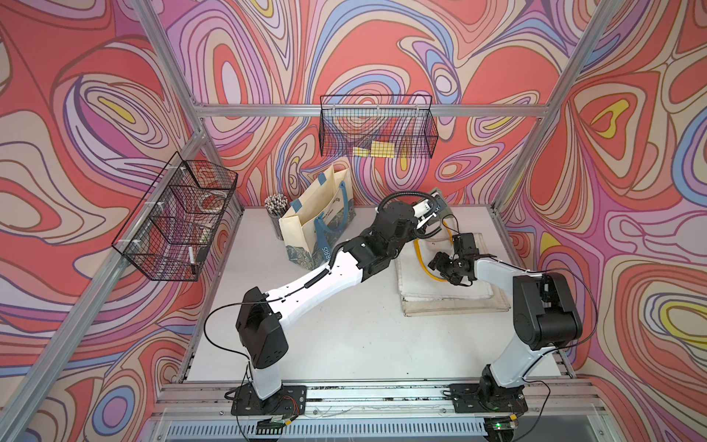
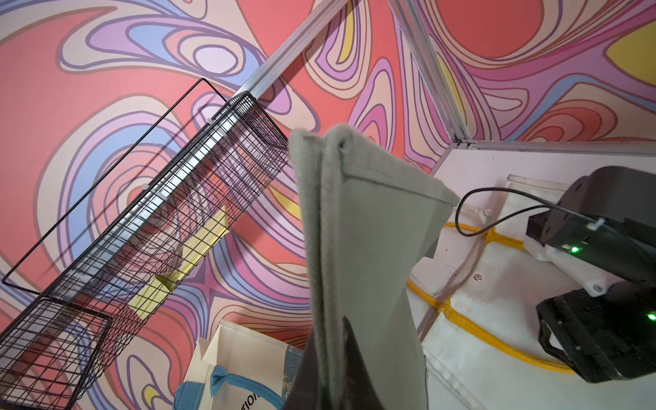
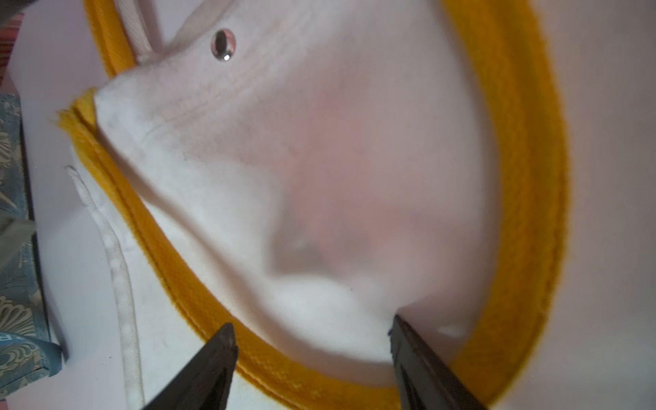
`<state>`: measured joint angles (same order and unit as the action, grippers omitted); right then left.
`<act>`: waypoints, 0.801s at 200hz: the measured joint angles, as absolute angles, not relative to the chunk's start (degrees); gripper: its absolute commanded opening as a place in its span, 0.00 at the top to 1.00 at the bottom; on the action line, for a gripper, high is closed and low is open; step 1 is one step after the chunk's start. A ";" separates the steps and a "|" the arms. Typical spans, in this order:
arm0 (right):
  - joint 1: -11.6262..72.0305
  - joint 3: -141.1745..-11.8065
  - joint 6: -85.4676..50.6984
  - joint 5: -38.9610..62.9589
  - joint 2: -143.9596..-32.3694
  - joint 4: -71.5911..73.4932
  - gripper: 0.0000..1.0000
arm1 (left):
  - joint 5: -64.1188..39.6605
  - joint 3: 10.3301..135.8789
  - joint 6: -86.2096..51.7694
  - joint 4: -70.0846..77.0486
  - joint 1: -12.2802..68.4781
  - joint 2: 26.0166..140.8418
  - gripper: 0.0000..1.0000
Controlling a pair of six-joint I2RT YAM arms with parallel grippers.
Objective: Put away the canvas bag
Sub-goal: Move the canvas bag to the center of the board, then place the canvas bag at the center of the board.
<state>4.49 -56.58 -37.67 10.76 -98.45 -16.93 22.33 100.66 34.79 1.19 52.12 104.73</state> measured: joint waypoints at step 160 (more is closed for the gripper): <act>-10.90 -56.99 -33.47 21.39 -86.28 -31.77 0.14 | 41.91 98.28 46.46 14.90 72.99 120.25 0.27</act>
